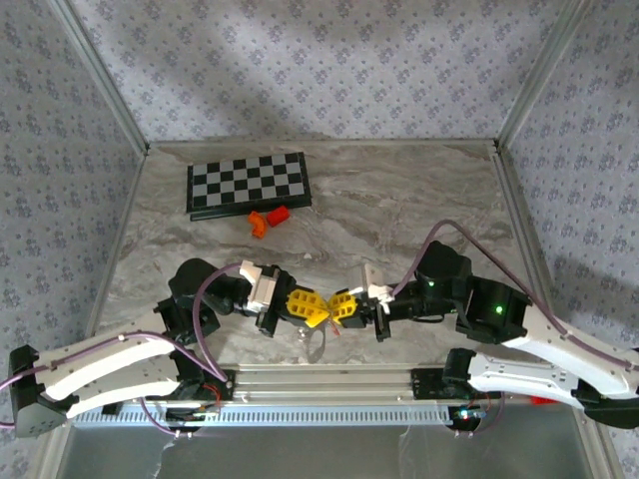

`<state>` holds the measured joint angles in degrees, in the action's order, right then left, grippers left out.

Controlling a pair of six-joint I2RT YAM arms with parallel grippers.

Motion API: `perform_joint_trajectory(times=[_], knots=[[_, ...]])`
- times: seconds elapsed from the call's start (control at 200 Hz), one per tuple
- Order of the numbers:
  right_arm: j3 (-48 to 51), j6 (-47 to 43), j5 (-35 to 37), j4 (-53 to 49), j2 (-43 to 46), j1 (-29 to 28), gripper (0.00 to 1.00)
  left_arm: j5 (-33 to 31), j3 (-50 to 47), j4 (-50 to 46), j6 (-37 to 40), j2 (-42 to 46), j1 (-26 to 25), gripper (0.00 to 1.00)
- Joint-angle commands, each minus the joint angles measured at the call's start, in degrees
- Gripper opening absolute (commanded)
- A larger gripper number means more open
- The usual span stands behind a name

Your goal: Put the keys on the keyring

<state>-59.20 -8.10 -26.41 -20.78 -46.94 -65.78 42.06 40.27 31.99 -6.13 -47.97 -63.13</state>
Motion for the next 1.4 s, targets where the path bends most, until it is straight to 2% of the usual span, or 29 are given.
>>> perform_joint_trajectory(times=[0.0,0.29,0.555,0.645,0.915,1.399], knots=[[-0.4,-0.9,-1.2,0.6,0.0,-0.2,0.00,2.2,0.8,5.2,-1.5,-0.2,-0.5,0.00],[2.7,-0.2,-1.6,4.0,3.0,-0.1,0.00,1.6,0.6,4.9,-1.4,0.0,-0.5,0.00],[6.8,1.0,2.8,6.9,8.4,-0.2,0.29,-0.2,0.4,4.1,-0.5,0.5,-0.5,0.00],[7.3,1.1,4.1,7.7,9.3,-0.2,0.33,-0.2,0.5,4.1,-0.5,0.5,-0.5,0.00],[10.0,-0.3,5.9,12.5,12.8,-0.8,0.31,-1.1,0.5,2.2,0.5,0.8,-0.5,0.00],[11.1,-0.2,5.3,17.4,10.5,-2.0,0.29,-3.4,0.5,0.8,1.9,-0.1,-0.5,0.00]])
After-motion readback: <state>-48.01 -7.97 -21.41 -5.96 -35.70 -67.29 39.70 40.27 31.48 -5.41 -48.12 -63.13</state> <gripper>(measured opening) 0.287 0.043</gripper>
